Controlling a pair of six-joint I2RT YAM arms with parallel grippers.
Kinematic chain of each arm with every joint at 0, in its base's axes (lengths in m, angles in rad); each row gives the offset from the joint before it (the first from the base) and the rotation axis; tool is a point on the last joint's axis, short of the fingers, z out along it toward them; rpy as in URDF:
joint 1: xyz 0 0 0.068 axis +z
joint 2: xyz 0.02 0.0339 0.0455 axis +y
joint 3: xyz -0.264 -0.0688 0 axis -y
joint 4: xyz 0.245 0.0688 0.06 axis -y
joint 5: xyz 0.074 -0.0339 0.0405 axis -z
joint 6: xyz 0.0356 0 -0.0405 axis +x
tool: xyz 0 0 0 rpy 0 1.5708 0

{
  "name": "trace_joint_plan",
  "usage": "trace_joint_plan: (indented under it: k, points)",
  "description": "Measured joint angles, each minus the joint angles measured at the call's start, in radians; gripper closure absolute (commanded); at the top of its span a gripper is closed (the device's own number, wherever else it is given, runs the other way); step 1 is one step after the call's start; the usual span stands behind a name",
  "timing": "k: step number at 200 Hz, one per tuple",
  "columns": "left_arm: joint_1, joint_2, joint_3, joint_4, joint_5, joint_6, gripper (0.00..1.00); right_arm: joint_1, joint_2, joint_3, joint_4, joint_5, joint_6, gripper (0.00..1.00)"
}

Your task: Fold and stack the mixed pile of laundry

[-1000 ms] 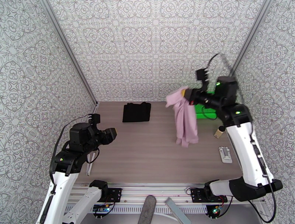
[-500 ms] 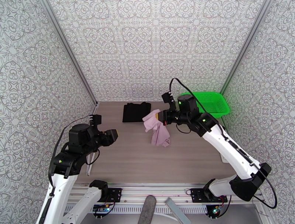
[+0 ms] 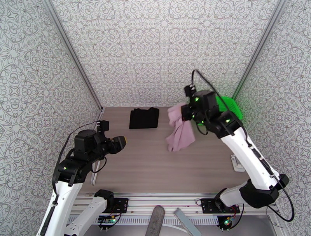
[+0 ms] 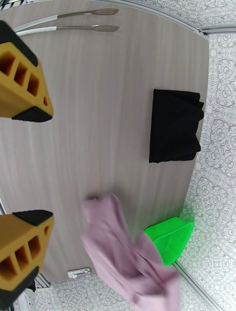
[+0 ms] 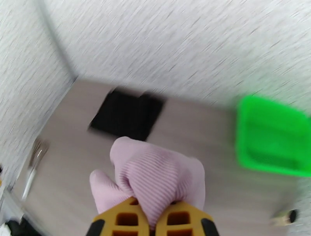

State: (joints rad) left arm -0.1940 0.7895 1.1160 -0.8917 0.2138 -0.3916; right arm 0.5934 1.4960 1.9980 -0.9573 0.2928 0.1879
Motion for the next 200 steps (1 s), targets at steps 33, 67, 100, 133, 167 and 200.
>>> trace_joint_plan:
  k: [33,67,100,133,167,200]
  points:
    - [-0.001,0.011,-0.008,0.012,0.0,0.0,0.35,-0.024,0.029,0.085,-0.04,0.172,-0.052,1.0]
    - [-0.002,0.019,-0.01,0.013,-0.002,0.006,0.35,-0.022,0.005,-0.089,0.016,0.1,-0.027,1.0]
    - [-0.002,0.031,-0.01,0.013,-0.013,0.015,0.35,0.073,0.064,-0.372,0.174,-0.1,0.075,1.0]
    - [-0.003,0.043,-0.013,0.013,-0.031,0.029,0.35,0.266,0.328,-0.452,0.336,-0.253,0.179,0.68]
    - [-0.003,0.05,-0.013,0.012,-0.038,0.034,0.34,0.421,0.532,-0.442,0.387,-0.344,0.232,0.38]
    - [-0.006,0.05,-0.013,-0.006,-0.055,0.036,0.34,0.438,0.481,-0.397,0.341,-0.311,0.215,0.31]
